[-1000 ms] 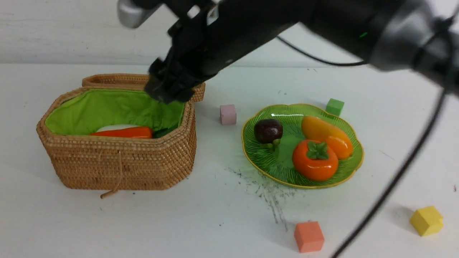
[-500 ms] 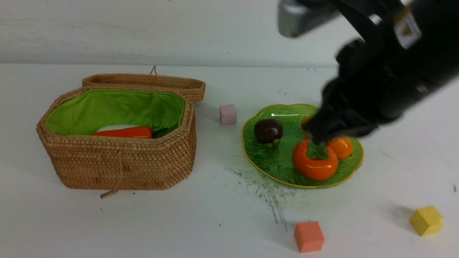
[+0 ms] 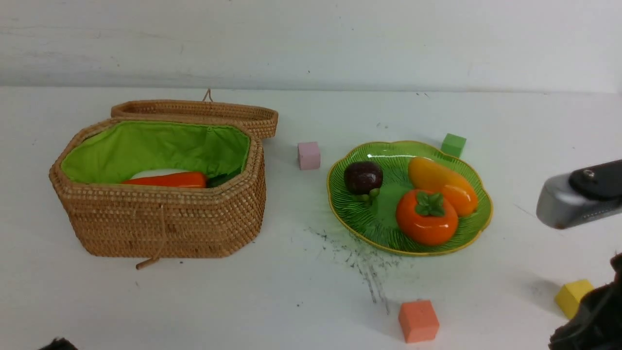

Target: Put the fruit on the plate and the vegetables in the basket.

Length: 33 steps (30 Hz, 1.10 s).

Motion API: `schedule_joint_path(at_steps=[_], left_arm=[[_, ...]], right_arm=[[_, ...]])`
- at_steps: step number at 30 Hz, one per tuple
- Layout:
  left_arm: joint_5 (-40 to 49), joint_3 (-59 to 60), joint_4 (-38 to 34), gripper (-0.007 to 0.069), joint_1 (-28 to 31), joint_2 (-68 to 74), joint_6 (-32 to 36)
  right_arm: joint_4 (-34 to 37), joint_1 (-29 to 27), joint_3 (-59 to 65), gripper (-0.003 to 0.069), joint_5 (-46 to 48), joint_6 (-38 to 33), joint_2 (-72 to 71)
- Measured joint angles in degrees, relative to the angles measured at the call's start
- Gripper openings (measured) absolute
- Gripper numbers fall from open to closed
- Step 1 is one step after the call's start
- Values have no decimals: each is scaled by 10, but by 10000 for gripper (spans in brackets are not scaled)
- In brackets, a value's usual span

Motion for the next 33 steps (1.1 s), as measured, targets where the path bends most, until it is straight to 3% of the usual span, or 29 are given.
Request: schedule_joint_path(at_steps=[7, 11, 15, 18, 23, 27, 33], left_arm=[[3, 23, 0, -13, 0, 0, 0], [10, 23, 0, -13, 0, 0, 0], [12, 23, 0, -13, 0, 0, 0], [11, 23, 0, -13, 0, 0, 0], [11, 23, 0, -13, 0, 0, 0], [10, 23, 0, -13, -1, 0, -1], [12, 23, 0, -9, -1, 0, -2]], right_arm=[[2, -3, 2, 10, 0, 0, -6], [-3, -72, 10, 8, -15, -12, -65], [-8, -201, 122, -18, -160, -115, -207], [-7, -267, 235, -20, -282, -171, -302], [6, -353, 477, -19, -441, -181, -512], [9, -366, 593, -19, -468, -151, -585], [11, -366, 599, -19, -484, -139, -589]])
